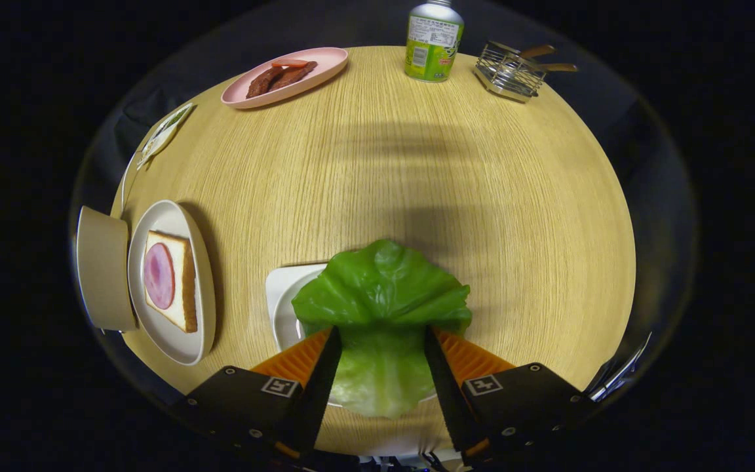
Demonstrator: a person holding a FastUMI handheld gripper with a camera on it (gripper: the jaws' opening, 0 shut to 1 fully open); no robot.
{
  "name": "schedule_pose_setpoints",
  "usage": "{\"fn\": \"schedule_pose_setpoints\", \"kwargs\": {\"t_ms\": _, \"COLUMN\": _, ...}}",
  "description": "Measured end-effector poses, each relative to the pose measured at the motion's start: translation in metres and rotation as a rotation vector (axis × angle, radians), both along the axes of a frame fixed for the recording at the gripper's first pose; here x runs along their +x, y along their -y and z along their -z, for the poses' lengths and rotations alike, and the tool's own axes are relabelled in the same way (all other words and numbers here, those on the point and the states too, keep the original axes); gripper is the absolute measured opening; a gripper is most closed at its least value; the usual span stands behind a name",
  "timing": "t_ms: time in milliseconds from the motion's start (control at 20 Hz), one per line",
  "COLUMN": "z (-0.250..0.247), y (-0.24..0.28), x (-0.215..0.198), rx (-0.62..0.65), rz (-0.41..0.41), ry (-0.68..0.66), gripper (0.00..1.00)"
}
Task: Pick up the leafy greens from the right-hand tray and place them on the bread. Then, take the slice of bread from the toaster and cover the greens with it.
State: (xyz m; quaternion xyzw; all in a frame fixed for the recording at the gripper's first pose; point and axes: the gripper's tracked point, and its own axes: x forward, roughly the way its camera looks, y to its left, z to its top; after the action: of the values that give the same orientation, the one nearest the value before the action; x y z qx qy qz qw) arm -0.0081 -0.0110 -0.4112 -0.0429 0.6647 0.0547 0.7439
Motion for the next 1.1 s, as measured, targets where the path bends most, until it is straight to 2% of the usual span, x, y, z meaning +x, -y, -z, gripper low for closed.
{"fn": "schedule_pose_setpoints", "kwargs": {"t_ms": 50, "z": 0.0, "y": 0.001, "x": 0.0, "rx": -0.001, "rz": 0.0, "ry": 0.001, "gripper": 0.74}}
{"fn": "schedule_pose_setpoints", "kwargs": {"t_ms": 100, "z": 0.001, "y": 0.002, "x": 0.0, "rx": -0.001, "rz": -0.006, "ry": 0.002, "gripper": 0.63}}
{"fn": "schedule_pose_setpoints", "kwargs": {"t_ms": 150, "z": 0.0, "y": 0.002, "x": 0.0, "rx": 0.001, "rz": -0.018, "ry": 0.007, "gripper": 0.57}}
{"fn": "schedule_pose_setpoints", "kwargs": {"t_ms": 300, "z": 0.0, "y": -0.001, "x": 0.0, "rx": 0.006, "rz": -0.029, "ry": 0.01, "gripper": 0.2}}
{"fn": "schedule_pose_setpoints", "kwargs": {"t_ms": 400, "z": 0.0, "y": -0.001, "x": 0.0, "rx": -0.003, "rz": -0.027, "ry": 0.007, "gripper": 0.02}}
{"fn": "schedule_pose_setpoints", "kwargs": {"t_ms": 600, "z": -0.013, "y": 0.002, "x": 0.004, "rx": -0.03, "rz": -0.042, "ry": 0.031, "gripper": 0.01}}
{"fn": "schedule_pose_setpoints", "kwargs": {"t_ms": 850, "z": -0.052, "y": -0.003, "x": 0.01, "rx": -0.011, "rz": -0.037, "ry": 0.091, "gripper": 0.01}}
{"fn": "schedule_pose_setpoints", "kwargs": {"t_ms": 1100, "z": -0.086, "y": -0.03, "x": 0.003, "rx": 0.035, "rz": -0.048, "ry": 0.125, "gripper": 0.01}}
